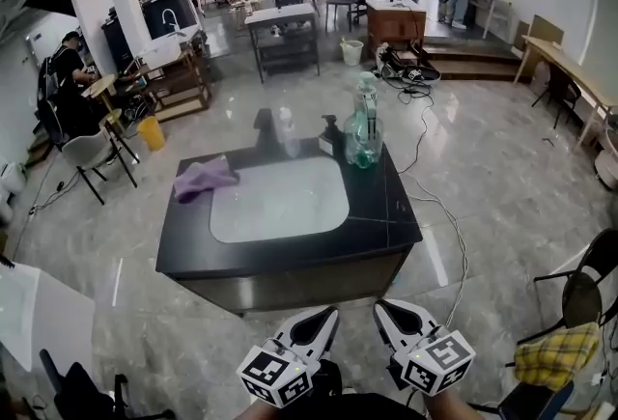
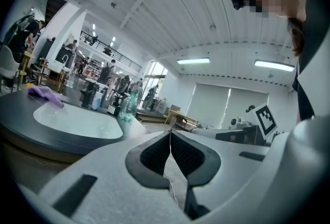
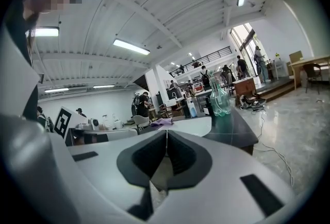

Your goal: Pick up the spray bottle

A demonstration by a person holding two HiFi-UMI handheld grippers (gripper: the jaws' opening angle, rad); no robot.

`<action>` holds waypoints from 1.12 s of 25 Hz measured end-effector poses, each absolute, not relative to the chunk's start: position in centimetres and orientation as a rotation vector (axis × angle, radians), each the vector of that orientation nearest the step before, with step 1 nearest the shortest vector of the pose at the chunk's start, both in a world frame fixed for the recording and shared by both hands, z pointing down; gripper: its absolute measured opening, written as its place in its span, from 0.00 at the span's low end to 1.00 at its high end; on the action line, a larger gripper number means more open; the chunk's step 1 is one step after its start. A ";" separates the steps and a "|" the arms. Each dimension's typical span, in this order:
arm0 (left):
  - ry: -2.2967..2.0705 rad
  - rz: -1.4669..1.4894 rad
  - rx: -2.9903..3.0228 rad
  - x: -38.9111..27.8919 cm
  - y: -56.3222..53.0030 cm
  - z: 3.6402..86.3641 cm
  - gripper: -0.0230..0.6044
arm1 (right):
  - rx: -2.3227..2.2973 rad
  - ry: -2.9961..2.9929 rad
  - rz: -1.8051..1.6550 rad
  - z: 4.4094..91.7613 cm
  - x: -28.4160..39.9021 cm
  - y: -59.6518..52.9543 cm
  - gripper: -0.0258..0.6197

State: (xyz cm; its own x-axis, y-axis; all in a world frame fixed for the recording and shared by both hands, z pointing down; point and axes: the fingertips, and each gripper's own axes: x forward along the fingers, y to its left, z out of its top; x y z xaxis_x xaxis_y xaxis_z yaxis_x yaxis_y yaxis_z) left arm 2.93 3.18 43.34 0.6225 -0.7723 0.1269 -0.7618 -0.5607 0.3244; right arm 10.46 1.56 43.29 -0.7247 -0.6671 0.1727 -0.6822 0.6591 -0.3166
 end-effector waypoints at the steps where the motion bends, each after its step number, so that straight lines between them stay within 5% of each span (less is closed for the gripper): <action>1: -1.229 -0.041 2.499 2.8 2.6 43.4 0.05 | 1.152 -2.822 0.567 43.3 10.3 1.0 0.05; 28: -1.137 -0.065 2.496 -4.2 -9.4 43.6 0.05 | 1.228 -2.761 0.572 43.3 3.3 -10.7 0.05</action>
